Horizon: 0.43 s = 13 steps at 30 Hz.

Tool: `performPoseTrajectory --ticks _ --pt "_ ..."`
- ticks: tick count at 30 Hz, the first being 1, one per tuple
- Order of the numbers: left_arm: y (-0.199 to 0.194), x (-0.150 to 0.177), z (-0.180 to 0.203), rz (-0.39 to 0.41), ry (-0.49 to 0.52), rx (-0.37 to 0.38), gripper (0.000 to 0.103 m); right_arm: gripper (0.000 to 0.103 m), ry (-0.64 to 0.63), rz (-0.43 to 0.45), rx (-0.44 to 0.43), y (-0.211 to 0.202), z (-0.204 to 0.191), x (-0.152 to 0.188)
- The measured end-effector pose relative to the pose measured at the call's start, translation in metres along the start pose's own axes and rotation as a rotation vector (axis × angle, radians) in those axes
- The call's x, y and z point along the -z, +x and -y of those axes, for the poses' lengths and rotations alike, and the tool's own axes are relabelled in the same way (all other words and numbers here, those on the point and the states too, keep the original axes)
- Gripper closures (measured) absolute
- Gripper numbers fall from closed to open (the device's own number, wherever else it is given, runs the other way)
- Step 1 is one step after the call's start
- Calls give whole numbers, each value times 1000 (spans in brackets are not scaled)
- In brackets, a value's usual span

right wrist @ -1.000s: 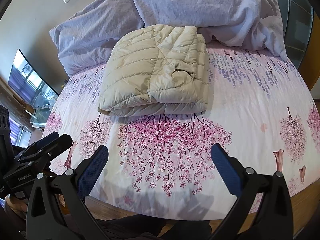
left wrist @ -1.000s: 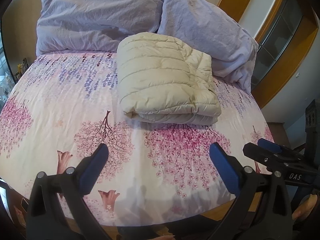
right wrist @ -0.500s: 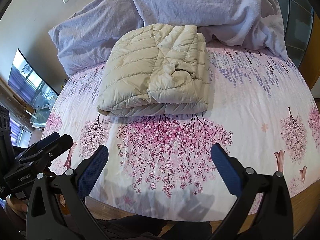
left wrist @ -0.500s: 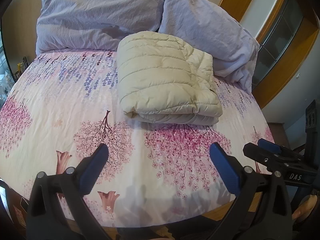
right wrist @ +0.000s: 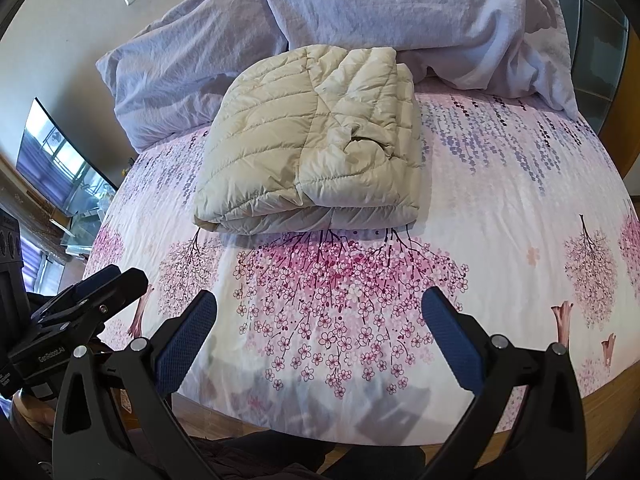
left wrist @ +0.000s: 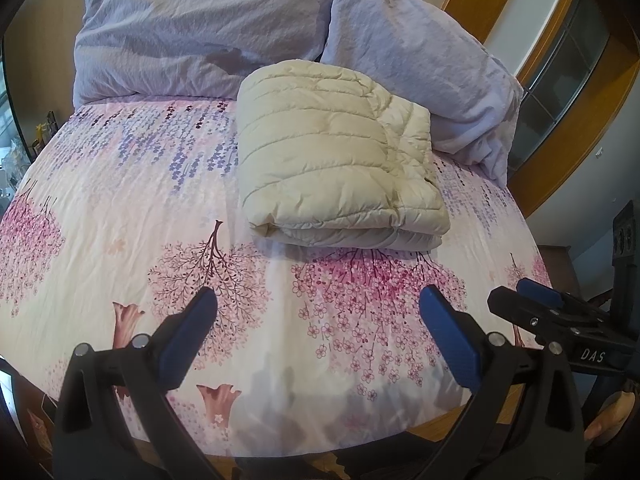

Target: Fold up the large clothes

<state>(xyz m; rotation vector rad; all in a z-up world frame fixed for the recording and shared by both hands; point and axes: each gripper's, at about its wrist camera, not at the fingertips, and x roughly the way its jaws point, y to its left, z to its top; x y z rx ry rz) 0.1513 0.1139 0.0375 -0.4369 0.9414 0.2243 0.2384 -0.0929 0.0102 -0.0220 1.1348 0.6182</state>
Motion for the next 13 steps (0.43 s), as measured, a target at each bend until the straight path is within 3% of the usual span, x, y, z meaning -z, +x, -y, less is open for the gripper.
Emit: performPoseTrajectory --ticks 13 --pt "2 -1 -1 -4 -6 -5 2 1 1 -1 -4 3 1 -1"
